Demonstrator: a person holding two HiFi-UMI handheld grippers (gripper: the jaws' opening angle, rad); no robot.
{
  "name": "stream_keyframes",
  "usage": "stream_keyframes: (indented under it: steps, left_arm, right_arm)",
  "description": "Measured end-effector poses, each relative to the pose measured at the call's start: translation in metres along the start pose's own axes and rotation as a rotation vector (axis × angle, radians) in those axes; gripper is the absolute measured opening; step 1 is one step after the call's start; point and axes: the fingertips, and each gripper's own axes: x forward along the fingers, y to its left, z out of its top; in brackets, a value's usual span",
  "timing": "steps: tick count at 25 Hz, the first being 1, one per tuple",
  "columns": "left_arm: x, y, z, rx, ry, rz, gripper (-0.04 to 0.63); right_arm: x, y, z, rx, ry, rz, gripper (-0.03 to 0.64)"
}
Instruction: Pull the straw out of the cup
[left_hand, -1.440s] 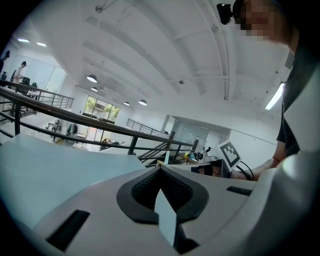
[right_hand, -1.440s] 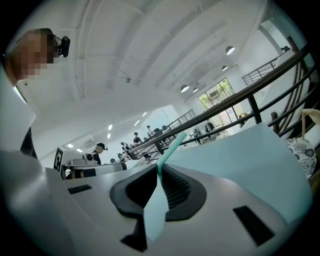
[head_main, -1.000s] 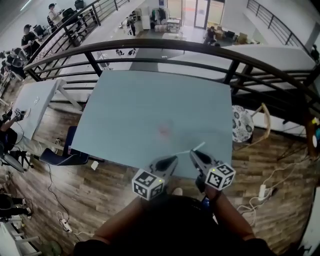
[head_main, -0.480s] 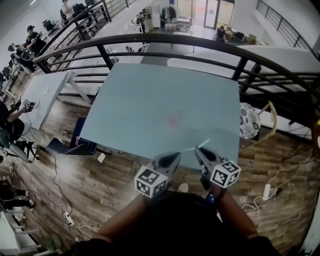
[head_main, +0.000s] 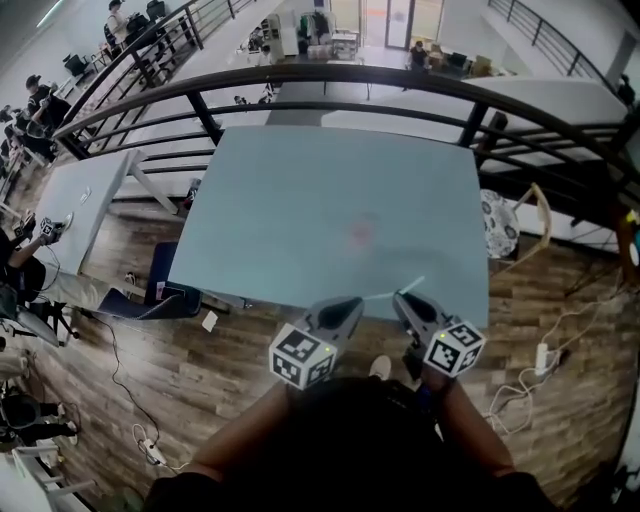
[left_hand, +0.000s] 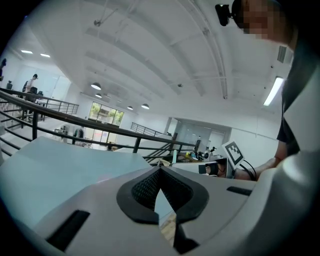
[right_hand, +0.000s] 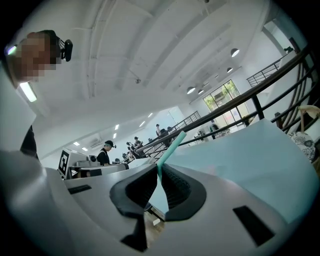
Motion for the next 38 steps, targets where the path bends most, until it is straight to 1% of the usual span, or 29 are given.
stream_keyframes:
  steps: [6, 9, 15, 21, 29, 33, 38]
  left_arm:
    - [-0.040, 0.012, -0.010, 0.018, 0.018, -0.050, 0.011]
    - [-0.055, 0.015, -0.021, 0.015, 0.032, -0.078, 0.011]
    - [-0.077, 0.015, -0.035, 0.015, 0.034, -0.120, 0.011]
    - [-0.094, 0.011, -0.047, -0.006, 0.050, -0.150, 0.011]
    - [-0.110, 0.005, -0.053, -0.013, 0.032, -0.160, 0.011]
    - [-0.117, 0.001, -0.054, -0.012, 0.033, -0.162, 0.011]
    - [-0.121, -0.006, -0.044, 0.015, 0.031, -0.182, 0.011]
  right_arm:
    - [0.009, 0.050, -0.017, 0.001, -0.037, -0.027, 0.040]
    - [0.009, 0.067, -0.030, 0.007, -0.046, -0.049, 0.040]
    - [0.009, 0.097, -0.056, 0.012, -0.045, -0.077, 0.040]
    - [0.007, 0.115, -0.074, 0.021, -0.038, -0.092, 0.038]
    - [0.006, 0.130, -0.086, 0.018, -0.016, -0.089, 0.038]
    - [0.002, 0.134, -0.086, 0.015, -0.009, -0.084, 0.038]
    - [-0.001, 0.139, -0.084, -0.003, 0.018, -0.058, 0.038]
